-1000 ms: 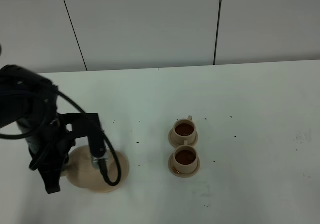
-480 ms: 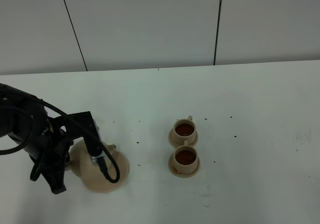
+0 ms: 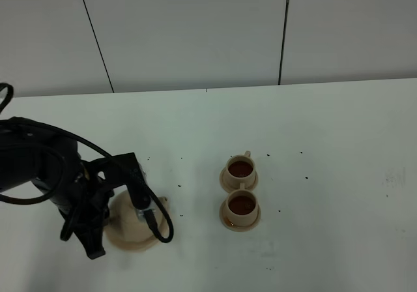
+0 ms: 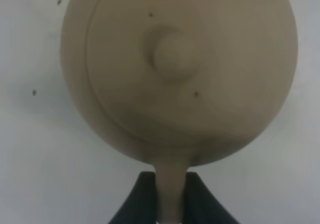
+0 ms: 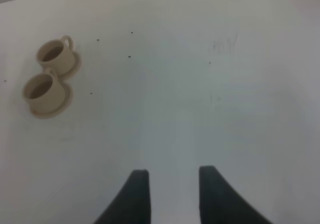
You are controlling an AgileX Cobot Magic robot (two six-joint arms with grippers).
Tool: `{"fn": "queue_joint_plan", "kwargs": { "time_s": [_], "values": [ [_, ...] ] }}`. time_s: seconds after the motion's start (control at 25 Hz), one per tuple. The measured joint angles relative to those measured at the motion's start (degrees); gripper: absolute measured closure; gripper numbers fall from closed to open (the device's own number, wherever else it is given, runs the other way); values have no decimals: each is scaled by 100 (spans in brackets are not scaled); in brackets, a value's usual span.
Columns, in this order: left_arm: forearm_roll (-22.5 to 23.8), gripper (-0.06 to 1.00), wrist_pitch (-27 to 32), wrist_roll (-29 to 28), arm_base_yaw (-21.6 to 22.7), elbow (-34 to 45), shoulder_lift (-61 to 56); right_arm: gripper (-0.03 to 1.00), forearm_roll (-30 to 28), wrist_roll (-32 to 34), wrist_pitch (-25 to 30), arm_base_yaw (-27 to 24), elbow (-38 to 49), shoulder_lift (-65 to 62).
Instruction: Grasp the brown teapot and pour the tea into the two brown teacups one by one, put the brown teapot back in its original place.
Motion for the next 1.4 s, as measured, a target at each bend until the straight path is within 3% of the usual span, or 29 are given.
{"fn": "queue_joint_plan", "kwargs": {
  "time_s": [1.4],
  "values": [
    [325,78,22,-510,-21,0,164,73,0,0,0,0,0,0]
  ]
}}
